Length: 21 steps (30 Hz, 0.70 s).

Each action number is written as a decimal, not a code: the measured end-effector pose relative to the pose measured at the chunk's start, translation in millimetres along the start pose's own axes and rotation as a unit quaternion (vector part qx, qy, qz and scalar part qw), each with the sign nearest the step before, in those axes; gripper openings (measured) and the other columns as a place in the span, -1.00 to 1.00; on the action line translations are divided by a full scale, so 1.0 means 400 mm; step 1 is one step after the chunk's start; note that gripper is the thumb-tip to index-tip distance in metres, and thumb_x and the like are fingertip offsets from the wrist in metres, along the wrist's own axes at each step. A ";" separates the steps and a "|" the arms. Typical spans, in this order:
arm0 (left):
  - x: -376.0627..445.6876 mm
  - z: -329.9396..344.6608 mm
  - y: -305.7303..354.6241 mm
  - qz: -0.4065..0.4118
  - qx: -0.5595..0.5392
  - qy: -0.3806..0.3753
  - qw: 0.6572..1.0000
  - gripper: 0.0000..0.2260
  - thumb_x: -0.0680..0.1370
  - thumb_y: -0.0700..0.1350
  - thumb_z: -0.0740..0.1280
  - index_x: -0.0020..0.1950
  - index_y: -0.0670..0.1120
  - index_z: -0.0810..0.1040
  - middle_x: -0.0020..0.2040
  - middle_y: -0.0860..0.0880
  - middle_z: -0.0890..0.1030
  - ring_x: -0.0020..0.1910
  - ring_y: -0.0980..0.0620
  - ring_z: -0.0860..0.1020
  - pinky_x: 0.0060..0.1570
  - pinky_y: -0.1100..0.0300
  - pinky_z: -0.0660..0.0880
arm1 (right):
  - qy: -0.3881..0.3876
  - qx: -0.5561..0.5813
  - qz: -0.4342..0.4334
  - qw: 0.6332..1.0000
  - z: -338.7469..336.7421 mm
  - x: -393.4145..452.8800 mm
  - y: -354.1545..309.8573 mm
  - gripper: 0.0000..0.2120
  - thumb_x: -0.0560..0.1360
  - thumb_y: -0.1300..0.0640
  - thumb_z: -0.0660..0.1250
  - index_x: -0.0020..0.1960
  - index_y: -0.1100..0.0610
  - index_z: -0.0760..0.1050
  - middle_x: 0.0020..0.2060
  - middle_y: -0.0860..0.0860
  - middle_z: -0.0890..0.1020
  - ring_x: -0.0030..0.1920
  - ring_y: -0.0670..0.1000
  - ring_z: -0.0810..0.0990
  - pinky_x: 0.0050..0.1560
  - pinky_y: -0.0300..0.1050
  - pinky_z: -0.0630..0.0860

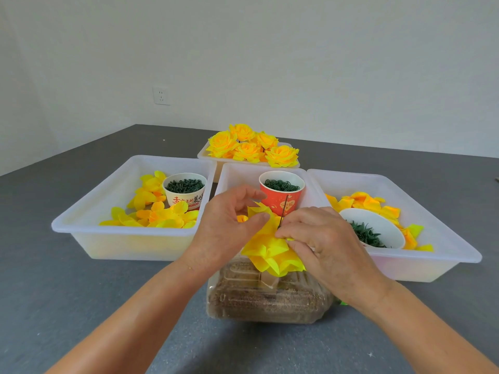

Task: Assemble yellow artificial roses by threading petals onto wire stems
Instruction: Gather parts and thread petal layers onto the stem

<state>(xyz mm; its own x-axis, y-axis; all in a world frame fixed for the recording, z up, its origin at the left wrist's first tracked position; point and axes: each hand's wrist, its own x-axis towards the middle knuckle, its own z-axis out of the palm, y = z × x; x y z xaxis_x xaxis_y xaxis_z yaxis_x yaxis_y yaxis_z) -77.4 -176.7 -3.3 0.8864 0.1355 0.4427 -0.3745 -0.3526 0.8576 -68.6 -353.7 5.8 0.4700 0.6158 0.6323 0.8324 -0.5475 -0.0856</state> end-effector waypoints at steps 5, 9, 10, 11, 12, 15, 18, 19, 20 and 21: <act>0.002 0.000 -0.009 -0.005 0.051 0.000 0.999 -0.81 0.42 -0.23 0.44 -0.04 0.00 0.59 -0.09 -0.04 0.64 -0.10 -0.02 0.56 -0.08 0.11 0.52 | -0.001 -0.018 -0.017 1.000 -0.004 0.001 0.000 -0.86 0.41 0.22 0.33 -0.12 0.11 0.66 -0.18 -0.04 0.68 -0.15 0.04 0.63 -0.11 -0.06 0.46; 0.001 -0.002 -0.007 -0.008 0.062 -0.002 0.998 -0.83 0.42 -0.24 0.43 -0.07 0.01 0.60 -0.13 -0.05 0.63 -0.16 -0.03 0.54 -0.16 0.14 0.50 | -0.005 -0.014 -0.019 1.000 -0.006 0.002 -0.002 -0.86 0.41 0.22 0.33 -0.14 0.11 0.66 -0.19 -0.04 0.68 -0.16 0.06 0.63 -0.16 0.02 0.51; 0.001 -0.002 -0.006 -0.007 0.065 -0.001 0.998 -0.83 0.42 -0.24 0.43 -0.09 0.02 0.60 -0.15 -0.06 0.63 -0.19 -0.02 0.53 -0.19 0.16 0.49 | -0.007 -0.014 -0.019 1.000 -0.007 0.002 -0.001 -0.86 0.41 0.22 0.33 -0.14 0.11 0.67 -0.19 -0.04 0.68 -0.16 0.07 0.63 -0.16 0.03 0.52; 0.002 -0.001 -0.005 -0.008 0.069 -0.001 0.998 -0.83 0.42 -0.24 0.43 -0.10 0.03 0.59 -0.16 -0.07 0.63 -0.22 -0.01 0.52 -0.21 0.16 0.49 | -0.011 -0.013 -0.018 1.000 -0.007 0.002 -0.001 -0.86 0.41 0.22 0.33 -0.13 0.11 0.67 -0.19 -0.04 0.68 -0.15 0.07 0.63 -0.16 0.03 0.52; 0.002 -0.002 -0.005 -0.009 0.071 -0.001 0.997 -0.82 0.42 -0.23 0.43 -0.12 0.04 0.59 -0.16 -0.08 0.63 -0.25 0.02 0.51 -0.22 0.17 0.48 | -0.016 -0.012 -0.015 1.000 -0.008 0.002 0.000 -0.86 0.41 0.21 0.33 -0.12 0.10 0.67 -0.19 -0.04 0.68 -0.15 0.06 0.63 -0.15 0.03 0.53; 0.002 -0.005 -0.010 -0.020 0.081 -0.009 0.996 -0.82 0.41 -0.22 0.44 -0.13 0.06 0.59 -0.18 -0.11 0.62 -0.27 0.03 0.50 -0.26 0.19 0.48 | -0.027 -0.007 -0.010 1.000 -0.009 0.001 0.000 -0.86 0.42 0.20 0.33 -0.12 0.09 0.66 -0.18 -0.06 0.68 -0.14 0.05 0.62 -0.13 0.02 0.52; 0.001 -0.006 -0.017 -0.036 0.103 -0.022 0.994 -0.80 0.39 -0.22 0.45 -0.15 0.09 0.59 -0.15 -0.08 0.64 -0.15 0.00 0.56 -0.17 0.13 0.52 | -0.035 -0.002 -0.011 0.999 -0.008 0.001 0.006 -0.85 0.42 0.20 0.33 -0.12 0.09 0.67 -0.18 -0.07 0.68 -0.13 0.06 0.62 -0.12 0.04 0.52; 0.001 -0.007 -0.018 -0.040 0.112 -0.026 0.993 -0.79 0.38 -0.23 0.44 -0.17 0.10 0.59 -0.17 -0.06 0.64 -0.18 0.03 0.55 -0.19 0.15 0.52 | -0.037 0.003 -0.007 0.999 -0.008 0.001 0.008 -0.85 0.41 0.22 0.33 -0.12 0.09 0.67 -0.18 -0.08 0.68 -0.12 0.05 0.62 -0.11 0.05 0.51; 0.000 -0.007 -0.019 -0.041 0.121 -0.032 0.991 -0.77 0.37 -0.24 0.44 -0.19 0.11 0.58 -0.20 -0.06 0.63 -0.23 0.06 0.53 -0.24 0.18 0.50 | -0.037 0.011 -0.001 0.999 -0.007 0.000 0.009 -0.83 0.39 0.23 0.33 -0.13 0.08 0.68 -0.18 -0.10 0.68 -0.11 0.04 0.62 -0.10 0.05 0.50; -0.001 -0.007 -0.020 -0.039 0.130 -0.040 0.990 -0.76 0.36 -0.25 0.44 -0.22 0.12 0.58 -0.24 -0.08 0.61 -0.30 0.08 0.50 -0.28 0.21 0.47 | -0.036 0.021 0.009 0.999 -0.007 -0.001 0.010 -0.81 0.37 0.25 0.33 -0.13 0.07 0.68 -0.17 -0.11 0.68 -0.10 0.02 0.61 -0.09 0.04 0.50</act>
<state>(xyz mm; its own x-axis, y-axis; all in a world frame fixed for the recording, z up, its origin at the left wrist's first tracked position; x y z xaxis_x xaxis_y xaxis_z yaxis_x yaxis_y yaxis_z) -75.6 -171.2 -9.5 0.9327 0.1022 0.3460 -0.2298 -0.5711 0.7881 -66.3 -357.9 7.3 0.5039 0.6459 0.5734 0.8343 -0.5358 -0.1297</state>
